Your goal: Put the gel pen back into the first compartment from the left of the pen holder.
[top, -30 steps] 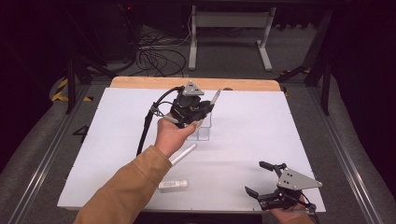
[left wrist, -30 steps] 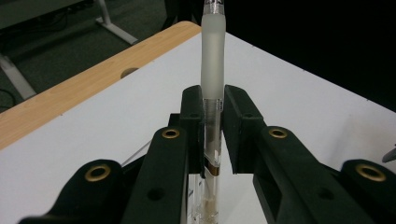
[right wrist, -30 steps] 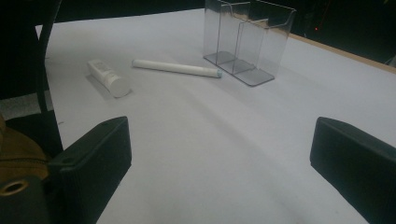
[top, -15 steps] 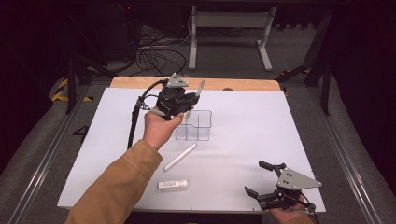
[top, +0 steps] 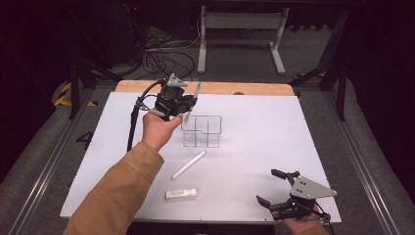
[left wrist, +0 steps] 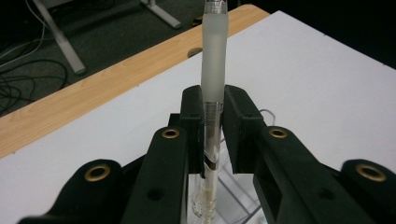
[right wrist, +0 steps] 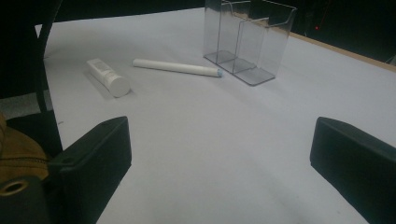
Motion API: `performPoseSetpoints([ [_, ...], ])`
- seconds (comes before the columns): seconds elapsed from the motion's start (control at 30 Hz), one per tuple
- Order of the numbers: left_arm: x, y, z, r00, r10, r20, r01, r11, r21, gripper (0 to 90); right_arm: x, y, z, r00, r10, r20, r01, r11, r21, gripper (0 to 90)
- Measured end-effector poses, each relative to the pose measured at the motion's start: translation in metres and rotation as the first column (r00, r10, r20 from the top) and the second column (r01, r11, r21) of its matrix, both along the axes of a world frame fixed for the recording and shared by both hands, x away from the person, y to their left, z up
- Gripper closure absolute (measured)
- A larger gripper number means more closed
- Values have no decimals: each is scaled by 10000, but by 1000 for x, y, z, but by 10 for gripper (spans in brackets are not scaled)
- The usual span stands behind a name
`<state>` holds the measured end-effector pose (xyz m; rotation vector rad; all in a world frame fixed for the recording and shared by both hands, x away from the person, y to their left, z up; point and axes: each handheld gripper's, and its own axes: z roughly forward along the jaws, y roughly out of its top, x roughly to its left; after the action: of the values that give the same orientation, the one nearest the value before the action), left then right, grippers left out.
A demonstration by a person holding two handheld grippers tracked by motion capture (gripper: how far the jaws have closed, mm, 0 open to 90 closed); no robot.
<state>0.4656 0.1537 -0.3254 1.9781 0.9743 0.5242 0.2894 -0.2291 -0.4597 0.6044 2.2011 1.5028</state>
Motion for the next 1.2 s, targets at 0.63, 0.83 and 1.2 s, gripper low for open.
performPoseSetpoints([
  [0.63, 3, 0, -4, 9985, -334, -423, 331, 9994, -80, 787, 0, 0, 0, 10000, -8, -13, 8, 10000, -16, 59],
  [0.83, 7, -3, -10, 9958, -382, -837, 376, 9993, -86, 786, 0, 0, 0, 10000, 38, -16, -38, 10000, -48, 59],
  [1.2, -7, 1, -3, 9991, -436, 2, 435, 9982, -401, 374, 0, 0, 0, 10000, 48, -16, -48, 10000, -41, 59],
])
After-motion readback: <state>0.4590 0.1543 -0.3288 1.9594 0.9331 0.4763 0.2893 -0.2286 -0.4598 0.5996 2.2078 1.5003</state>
